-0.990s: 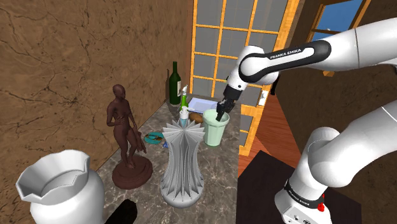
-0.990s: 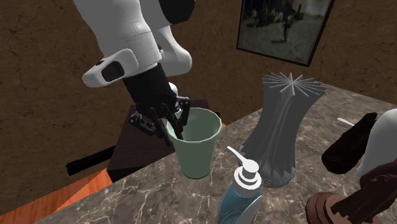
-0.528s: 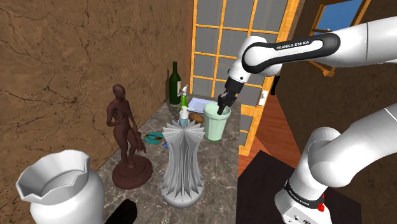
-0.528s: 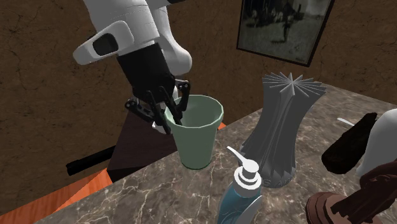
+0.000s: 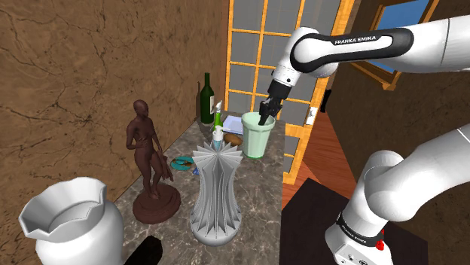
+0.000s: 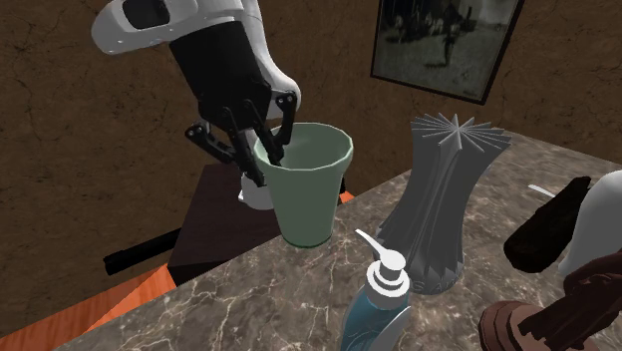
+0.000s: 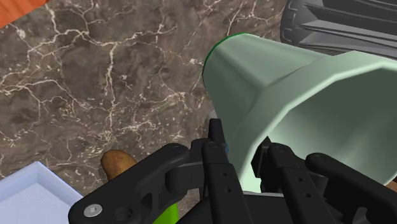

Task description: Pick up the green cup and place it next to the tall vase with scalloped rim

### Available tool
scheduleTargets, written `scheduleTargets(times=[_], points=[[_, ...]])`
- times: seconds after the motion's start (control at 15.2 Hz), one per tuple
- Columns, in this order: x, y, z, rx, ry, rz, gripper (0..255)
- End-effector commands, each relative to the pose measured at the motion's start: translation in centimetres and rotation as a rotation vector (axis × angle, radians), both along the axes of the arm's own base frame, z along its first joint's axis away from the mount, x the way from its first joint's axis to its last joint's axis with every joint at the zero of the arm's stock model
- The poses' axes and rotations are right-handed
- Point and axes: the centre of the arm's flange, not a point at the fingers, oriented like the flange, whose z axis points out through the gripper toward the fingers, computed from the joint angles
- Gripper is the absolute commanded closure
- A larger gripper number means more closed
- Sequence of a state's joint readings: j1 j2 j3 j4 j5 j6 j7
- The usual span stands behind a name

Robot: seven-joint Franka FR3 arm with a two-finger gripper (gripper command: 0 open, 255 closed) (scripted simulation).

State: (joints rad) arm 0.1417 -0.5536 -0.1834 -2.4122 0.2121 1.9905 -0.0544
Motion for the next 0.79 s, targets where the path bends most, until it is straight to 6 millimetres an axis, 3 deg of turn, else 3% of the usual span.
scheduleTargets(times=[0.0, 0.73], points=[[0.0, 0.0, 1.2, 0.000, 0.000, 0.000, 255], [0.0, 0.0, 7.0, 0.000, 0.000, 0.000, 255]])
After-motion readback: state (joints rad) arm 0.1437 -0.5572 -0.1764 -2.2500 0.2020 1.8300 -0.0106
